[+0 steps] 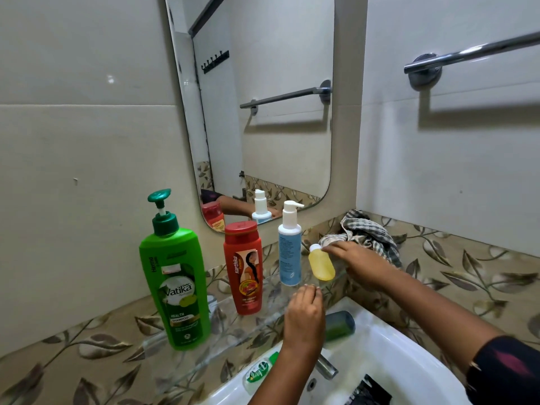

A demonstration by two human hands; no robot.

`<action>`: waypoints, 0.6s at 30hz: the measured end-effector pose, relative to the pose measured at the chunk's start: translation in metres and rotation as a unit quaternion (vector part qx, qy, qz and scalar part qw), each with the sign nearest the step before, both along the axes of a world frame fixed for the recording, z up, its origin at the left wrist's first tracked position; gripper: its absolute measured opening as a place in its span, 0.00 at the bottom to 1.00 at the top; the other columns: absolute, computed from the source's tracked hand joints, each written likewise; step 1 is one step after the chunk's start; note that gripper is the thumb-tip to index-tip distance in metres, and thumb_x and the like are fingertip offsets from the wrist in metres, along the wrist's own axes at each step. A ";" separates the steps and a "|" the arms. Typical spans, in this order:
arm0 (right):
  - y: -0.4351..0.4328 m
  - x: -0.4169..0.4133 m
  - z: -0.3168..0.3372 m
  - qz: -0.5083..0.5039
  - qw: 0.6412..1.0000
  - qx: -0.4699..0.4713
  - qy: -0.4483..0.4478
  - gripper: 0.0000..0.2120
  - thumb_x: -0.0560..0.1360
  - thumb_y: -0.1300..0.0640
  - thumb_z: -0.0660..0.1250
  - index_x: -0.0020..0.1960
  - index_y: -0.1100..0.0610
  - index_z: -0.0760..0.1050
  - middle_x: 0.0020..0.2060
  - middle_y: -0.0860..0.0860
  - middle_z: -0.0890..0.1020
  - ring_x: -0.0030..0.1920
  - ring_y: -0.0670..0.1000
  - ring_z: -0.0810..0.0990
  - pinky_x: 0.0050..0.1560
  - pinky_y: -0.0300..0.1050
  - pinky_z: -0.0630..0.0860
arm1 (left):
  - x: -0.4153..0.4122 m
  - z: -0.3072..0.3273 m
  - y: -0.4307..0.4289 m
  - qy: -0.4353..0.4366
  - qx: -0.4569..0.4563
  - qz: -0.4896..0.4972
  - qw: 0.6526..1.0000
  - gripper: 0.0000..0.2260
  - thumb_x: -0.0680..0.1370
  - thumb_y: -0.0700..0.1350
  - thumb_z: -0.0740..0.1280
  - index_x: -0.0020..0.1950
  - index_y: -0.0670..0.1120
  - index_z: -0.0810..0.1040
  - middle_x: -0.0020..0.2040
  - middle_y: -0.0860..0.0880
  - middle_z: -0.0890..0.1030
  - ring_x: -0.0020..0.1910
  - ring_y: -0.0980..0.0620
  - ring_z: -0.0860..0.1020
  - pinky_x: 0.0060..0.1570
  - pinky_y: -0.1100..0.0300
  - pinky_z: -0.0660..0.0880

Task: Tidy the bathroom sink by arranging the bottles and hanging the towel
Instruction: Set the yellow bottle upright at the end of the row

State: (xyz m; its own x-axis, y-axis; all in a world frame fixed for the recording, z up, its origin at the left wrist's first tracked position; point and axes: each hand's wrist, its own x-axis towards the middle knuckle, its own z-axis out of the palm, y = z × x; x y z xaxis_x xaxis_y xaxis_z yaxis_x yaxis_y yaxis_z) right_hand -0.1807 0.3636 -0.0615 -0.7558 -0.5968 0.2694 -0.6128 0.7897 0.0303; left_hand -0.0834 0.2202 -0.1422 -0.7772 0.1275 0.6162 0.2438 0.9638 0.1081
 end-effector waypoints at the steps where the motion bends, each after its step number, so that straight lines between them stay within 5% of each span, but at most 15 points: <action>1: 0.000 -0.002 -0.003 0.015 0.999 0.041 0.009 0.36 0.71 0.71 0.58 0.75 0.48 0.57 0.74 0.50 0.62 0.72 0.52 0.63 0.65 0.47 0.68 | -0.001 -0.001 0.003 -0.009 -0.004 0.012 1.000 0.22 0.51 0.41 0.83 0.44 0.42 0.85 0.40 0.50 0.85 0.39 0.53 0.83 0.37 0.64 0.81; 7: 0.000 -0.020 -0.023 0.088 0.986 0.137 0.039 0.31 0.75 0.58 0.64 0.74 0.45 0.56 0.76 0.49 0.58 0.73 0.52 0.60 0.69 0.48 0.63 | -0.004 -0.011 0.011 -0.029 -0.018 0.048 0.998 0.25 0.53 0.43 0.80 0.48 0.41 0.84 0.43 0.49 0.84 0.42 0.50 0.82 0.42 0.61 0.81; 9: 0.004 -0.021 -0.026 0.112 0.987 0.101 0.050 0.26 0.75 0.54 0.65 0.71 0.46 0.63 0.73 0.51 0.65 0.70 0.53 0.67 0.65 0.47 0.68 | -0.005 -0.014 0.011 -0.034 -0.016 0.052 0.998 0.27 0.51 0.43 0.81 0.50 0.41 0.84 0.45 0.49 0.85 0.43 0.50 0.83 0.43 0.59 0.81; 13: 0.014 -0.026 -0.027 0.199 0.970 0.026 0.137 0.19 0.67 0.54 0.75 0.57 0.50 0.79 0.56 0.53 0.83 0.52 0.55 0.83 0.41 0.44 0.81 | -0.012 -0.022 0.009 -0.009 -0.018 0.053 0.998 0.27 0.52 0.41 0.79 0.51 0.40 0.84 0.46 0.47 0.85 0.45 0.48 0.84 0.46 0.56 0.81; 18: 0.018 -0.033 -0.024 0.237 0.961 -0.120 0.079 0.13 0.77 0.57 0.61 0.58 0.57 0.79 0.57 0.55 0.81 0.56 0.56 0.79 0.53 0.47 0.78 | -0.015 -0.030 0.011 0.004 -0.030 0.049 0.998 0.20 0.67 0.40 0.58 0.53 0.41 0.84 0.48 0.45 0.85 0.47 0.48 0.84 0.51 0.55 0.79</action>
State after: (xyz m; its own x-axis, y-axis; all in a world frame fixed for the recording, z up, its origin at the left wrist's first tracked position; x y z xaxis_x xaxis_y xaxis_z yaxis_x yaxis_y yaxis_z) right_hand -0.2134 0.3811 -0.0856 -0.3525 -0.7707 0.5308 -0.9082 0.4185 0.0045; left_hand -0.0985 0.2308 -0.1719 -0.7824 0.0880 0.6166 0.1492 0.9876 0.0483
